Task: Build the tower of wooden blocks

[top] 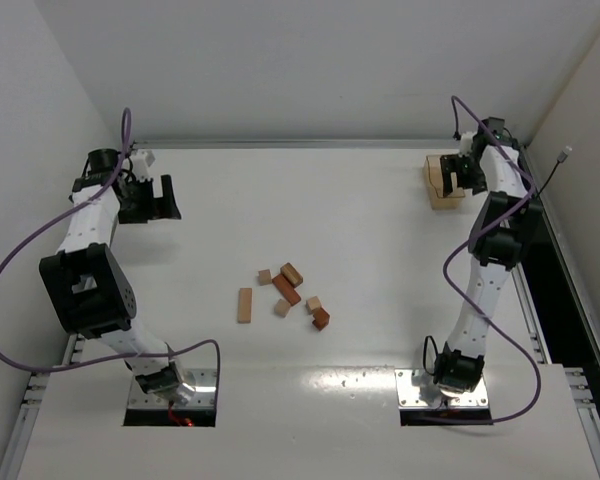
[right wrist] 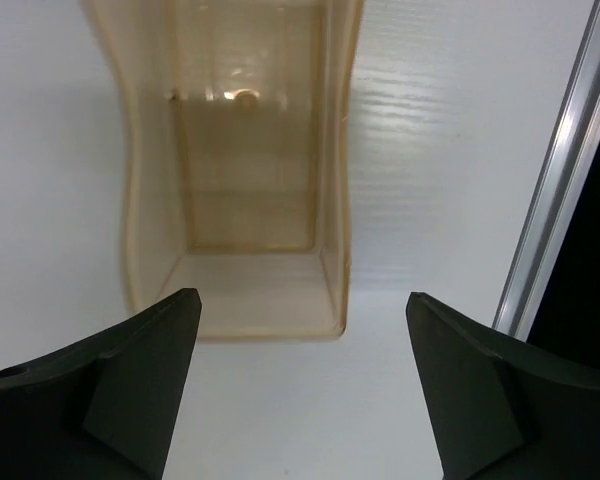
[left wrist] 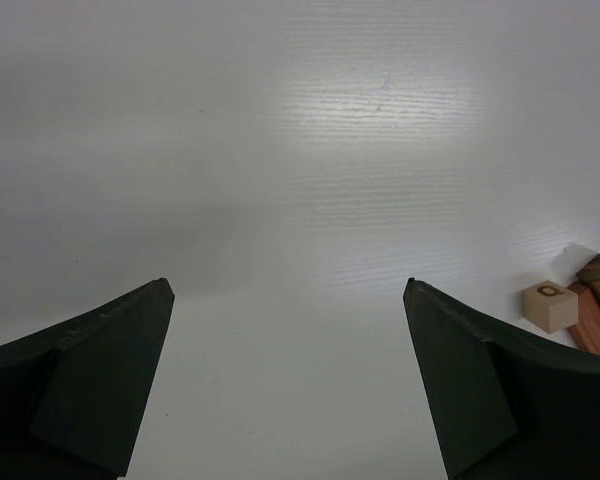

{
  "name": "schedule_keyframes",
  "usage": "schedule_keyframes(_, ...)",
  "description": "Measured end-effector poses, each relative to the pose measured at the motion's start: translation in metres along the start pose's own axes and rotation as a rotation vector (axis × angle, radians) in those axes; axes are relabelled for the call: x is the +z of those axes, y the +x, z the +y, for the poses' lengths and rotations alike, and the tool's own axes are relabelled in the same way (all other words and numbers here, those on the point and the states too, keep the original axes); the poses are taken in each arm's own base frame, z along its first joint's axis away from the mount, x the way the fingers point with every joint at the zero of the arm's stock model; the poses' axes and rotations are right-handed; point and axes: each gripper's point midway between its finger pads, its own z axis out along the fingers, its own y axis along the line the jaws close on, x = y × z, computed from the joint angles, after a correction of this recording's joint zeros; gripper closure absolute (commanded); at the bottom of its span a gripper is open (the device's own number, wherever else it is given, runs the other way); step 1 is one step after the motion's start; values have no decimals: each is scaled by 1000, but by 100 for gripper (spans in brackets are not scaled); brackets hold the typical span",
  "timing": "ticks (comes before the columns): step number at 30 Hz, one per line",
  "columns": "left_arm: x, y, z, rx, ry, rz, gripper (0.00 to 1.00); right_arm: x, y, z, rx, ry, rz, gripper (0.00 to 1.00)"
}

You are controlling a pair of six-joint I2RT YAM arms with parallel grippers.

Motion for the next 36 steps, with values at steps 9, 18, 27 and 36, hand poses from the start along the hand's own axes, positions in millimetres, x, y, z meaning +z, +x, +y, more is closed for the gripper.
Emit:
schedule_keyframes(9,-22,-3,-14,26,1,-82,0,-157,-46,72,-100,-71,-292,12)
schedule_keyframes(18,-12,64,-107,217,121,-3,0,-196,46,286,-527,-435,-259,16)
schedule_keyframes(27,-19,116,-122,261,110,97,10,-150,172,387,-809,-563,66,25)
schedule_keyframes(36,-24,111,-141,284,91,113,6,-156,178,419,-823,-567,38,54)
